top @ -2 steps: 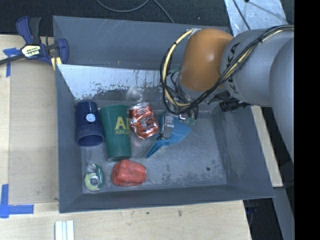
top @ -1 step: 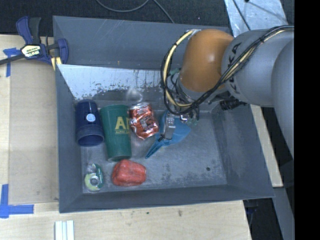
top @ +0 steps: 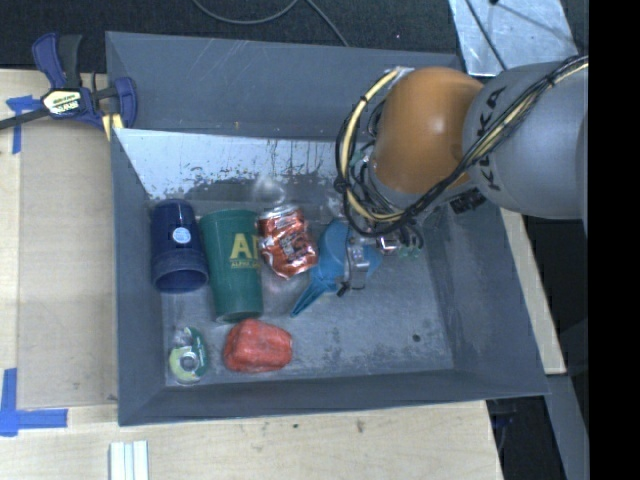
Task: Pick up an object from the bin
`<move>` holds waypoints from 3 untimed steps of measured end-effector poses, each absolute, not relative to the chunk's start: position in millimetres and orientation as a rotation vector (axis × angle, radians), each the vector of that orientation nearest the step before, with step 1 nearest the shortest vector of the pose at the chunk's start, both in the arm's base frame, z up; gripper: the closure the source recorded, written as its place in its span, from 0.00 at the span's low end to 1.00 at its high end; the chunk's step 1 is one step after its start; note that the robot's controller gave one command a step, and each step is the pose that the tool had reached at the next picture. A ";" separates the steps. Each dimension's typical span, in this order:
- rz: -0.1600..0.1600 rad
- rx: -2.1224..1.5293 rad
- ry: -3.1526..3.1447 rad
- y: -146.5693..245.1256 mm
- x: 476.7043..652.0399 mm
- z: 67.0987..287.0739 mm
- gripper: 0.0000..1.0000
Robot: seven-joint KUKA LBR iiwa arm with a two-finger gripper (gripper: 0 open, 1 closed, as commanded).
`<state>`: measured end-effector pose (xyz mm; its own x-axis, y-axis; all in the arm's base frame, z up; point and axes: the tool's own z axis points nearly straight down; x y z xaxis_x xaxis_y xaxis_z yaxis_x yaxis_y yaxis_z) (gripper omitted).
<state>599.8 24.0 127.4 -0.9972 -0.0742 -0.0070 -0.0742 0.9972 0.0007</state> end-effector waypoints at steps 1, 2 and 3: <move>0.001 -0.004 3.131 21.3 600.9 122.7 0.00; 0.001 -0.110 3.128 29.0 612.3 119.0 0.00; 0.000 -0.283 3.116 35.4 614.1 118.4 0.00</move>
Offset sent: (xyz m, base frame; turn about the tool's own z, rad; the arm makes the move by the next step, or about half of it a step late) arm 0.0165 0.0100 -0.0111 -0.0130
